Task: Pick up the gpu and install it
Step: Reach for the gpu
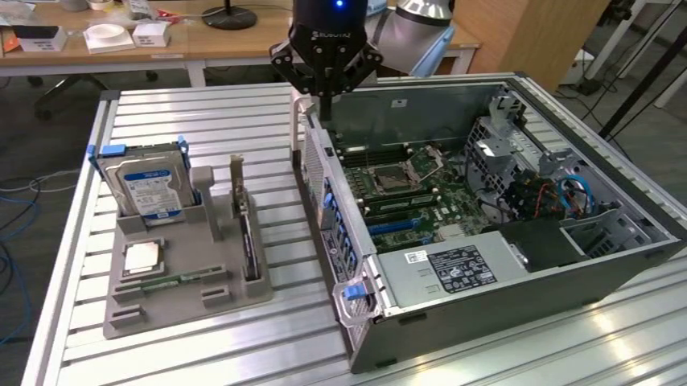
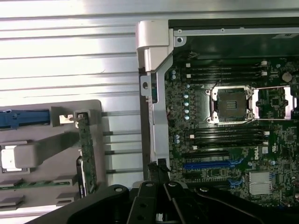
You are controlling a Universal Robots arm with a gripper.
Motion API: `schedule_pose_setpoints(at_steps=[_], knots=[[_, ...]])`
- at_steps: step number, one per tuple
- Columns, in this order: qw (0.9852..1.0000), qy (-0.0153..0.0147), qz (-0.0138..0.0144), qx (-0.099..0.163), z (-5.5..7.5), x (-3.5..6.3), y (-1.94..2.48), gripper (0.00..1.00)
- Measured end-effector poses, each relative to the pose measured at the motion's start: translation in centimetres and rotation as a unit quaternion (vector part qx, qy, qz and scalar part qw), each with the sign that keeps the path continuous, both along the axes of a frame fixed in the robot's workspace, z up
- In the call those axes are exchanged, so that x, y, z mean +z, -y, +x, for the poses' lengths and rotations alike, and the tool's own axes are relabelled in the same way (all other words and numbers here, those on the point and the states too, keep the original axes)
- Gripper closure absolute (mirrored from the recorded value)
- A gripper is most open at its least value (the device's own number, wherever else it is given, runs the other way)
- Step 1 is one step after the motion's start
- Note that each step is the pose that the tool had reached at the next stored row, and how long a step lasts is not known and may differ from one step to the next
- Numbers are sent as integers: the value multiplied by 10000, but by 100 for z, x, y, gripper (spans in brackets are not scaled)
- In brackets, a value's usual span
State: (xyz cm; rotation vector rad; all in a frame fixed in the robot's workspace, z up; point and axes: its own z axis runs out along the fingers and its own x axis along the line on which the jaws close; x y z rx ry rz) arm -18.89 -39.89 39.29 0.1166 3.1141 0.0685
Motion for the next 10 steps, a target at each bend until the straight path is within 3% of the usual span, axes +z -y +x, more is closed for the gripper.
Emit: schedule_pose_setpoints(at_steps=[10], knots=[[10000,0,0,0,-94,-1,0,89]])
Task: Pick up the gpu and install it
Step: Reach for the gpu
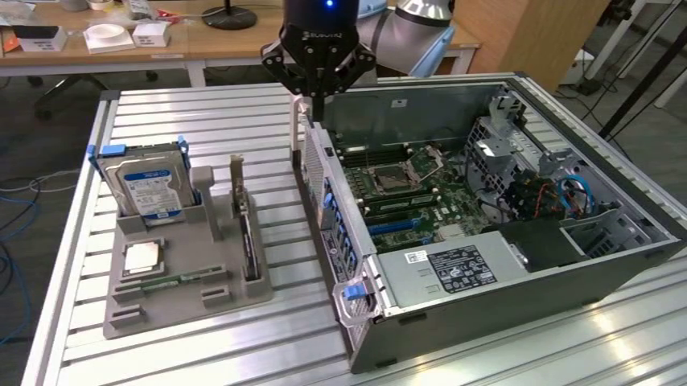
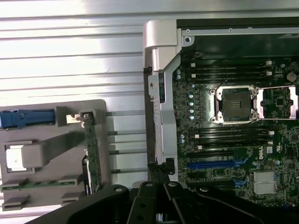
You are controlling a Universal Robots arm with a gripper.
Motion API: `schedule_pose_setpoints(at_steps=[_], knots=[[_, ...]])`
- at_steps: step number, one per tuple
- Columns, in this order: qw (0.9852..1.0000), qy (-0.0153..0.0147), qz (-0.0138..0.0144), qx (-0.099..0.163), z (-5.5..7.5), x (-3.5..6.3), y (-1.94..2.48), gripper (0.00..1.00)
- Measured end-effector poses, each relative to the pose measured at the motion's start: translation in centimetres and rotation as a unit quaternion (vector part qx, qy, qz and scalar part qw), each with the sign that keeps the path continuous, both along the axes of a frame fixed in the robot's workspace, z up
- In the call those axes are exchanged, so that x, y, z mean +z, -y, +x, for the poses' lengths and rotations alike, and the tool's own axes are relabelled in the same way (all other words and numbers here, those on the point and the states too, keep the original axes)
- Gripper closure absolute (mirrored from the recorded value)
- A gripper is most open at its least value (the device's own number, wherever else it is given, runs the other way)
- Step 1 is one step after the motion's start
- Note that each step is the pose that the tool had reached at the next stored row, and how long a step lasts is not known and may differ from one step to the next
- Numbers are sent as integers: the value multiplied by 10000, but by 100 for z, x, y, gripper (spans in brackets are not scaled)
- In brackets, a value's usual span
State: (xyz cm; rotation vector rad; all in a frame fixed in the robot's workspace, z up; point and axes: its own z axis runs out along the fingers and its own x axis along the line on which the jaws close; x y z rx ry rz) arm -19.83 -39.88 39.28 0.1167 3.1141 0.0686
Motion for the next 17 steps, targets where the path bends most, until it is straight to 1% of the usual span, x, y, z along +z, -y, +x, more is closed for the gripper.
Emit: schedule_pose_setpoints(at_steps=[17], knots=[[10000,0,0,0,-148,-1,0,89]])
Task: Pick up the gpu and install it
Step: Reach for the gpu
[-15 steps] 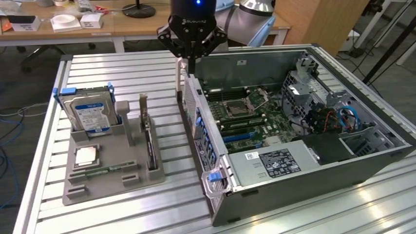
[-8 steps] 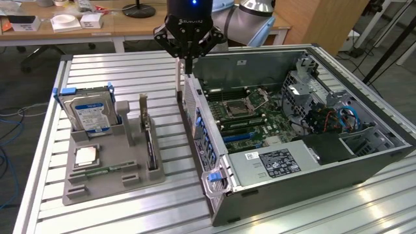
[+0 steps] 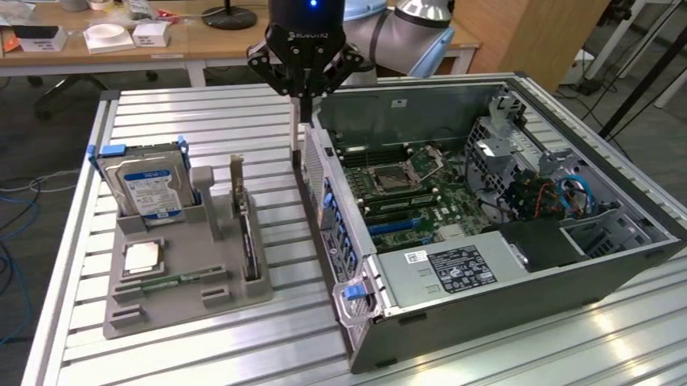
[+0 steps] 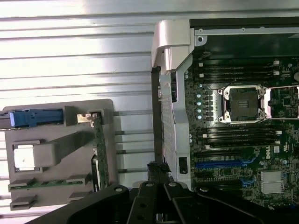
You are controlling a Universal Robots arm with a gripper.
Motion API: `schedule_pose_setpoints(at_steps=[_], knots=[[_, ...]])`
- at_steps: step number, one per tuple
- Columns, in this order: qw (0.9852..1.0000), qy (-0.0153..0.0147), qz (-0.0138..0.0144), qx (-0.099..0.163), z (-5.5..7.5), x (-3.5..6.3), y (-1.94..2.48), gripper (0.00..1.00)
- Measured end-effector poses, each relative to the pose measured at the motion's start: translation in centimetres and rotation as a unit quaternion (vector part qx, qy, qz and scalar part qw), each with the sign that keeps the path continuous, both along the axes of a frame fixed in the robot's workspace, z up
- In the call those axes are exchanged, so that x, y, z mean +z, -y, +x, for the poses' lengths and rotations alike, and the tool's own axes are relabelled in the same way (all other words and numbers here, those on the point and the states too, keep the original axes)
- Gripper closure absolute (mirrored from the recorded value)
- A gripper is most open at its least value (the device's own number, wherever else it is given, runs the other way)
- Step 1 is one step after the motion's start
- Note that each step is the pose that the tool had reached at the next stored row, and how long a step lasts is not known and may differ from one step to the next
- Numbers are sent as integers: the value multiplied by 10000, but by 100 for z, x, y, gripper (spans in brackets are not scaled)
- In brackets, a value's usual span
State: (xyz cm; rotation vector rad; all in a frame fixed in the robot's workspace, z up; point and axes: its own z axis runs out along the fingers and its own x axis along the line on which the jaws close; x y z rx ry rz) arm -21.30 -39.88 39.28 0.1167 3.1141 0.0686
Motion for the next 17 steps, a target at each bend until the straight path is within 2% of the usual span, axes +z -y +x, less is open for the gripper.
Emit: schedule_pose_setpoints(at_steps=[17], knots=[[10000,0,0,1,-138,0,0,89]])
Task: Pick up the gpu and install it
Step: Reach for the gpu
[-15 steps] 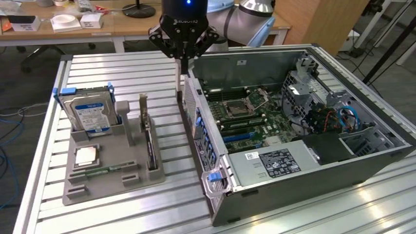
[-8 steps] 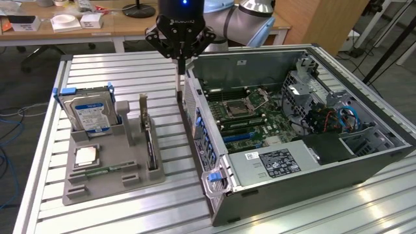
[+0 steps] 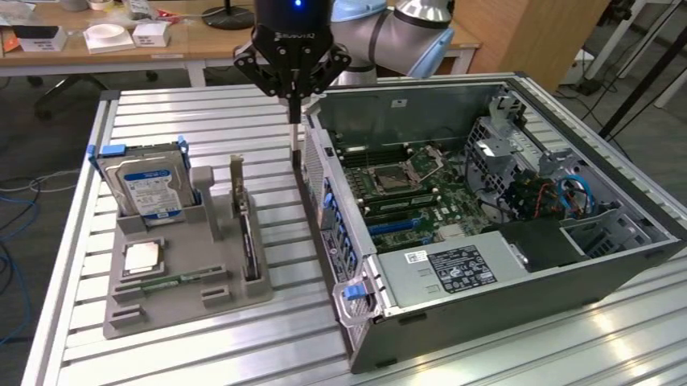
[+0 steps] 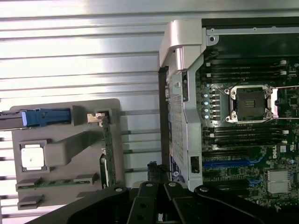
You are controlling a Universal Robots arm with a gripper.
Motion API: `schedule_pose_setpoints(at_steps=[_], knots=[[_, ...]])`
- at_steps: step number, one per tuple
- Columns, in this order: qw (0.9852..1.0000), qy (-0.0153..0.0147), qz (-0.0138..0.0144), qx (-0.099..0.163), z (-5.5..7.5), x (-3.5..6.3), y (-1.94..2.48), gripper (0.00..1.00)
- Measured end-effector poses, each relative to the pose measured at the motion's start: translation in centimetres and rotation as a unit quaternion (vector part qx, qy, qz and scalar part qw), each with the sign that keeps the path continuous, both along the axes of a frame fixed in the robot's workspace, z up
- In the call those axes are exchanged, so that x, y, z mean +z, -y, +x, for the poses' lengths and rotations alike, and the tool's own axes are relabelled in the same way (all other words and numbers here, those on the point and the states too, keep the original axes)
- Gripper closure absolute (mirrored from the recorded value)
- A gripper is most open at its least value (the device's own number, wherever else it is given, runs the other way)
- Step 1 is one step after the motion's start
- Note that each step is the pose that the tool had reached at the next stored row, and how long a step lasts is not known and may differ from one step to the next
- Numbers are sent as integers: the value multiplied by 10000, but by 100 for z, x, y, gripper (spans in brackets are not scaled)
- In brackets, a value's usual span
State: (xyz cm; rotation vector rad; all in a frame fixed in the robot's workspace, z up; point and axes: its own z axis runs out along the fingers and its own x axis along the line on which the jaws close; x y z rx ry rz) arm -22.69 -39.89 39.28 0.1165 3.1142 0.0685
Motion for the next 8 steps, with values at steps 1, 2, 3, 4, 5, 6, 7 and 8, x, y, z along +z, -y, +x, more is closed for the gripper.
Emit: schedule_pose_setpoints(at_steps=[1,2,3,4,5,6,7,8], knots=[[10000,0,0,0,-8,0,0,89],[10000,0,0,0,-15,0,0,89],[10000,0,0,0,-24,0,0,89],[10000,0,0,-1,-32,0,0,89],[10000,0,0,0,-41,0,0,89],[10000,0,0,0,-50,0,0,89],[10000,0,0,0,-58,0,0,89],[10000,0,0,-1,-67,0,0,89]])
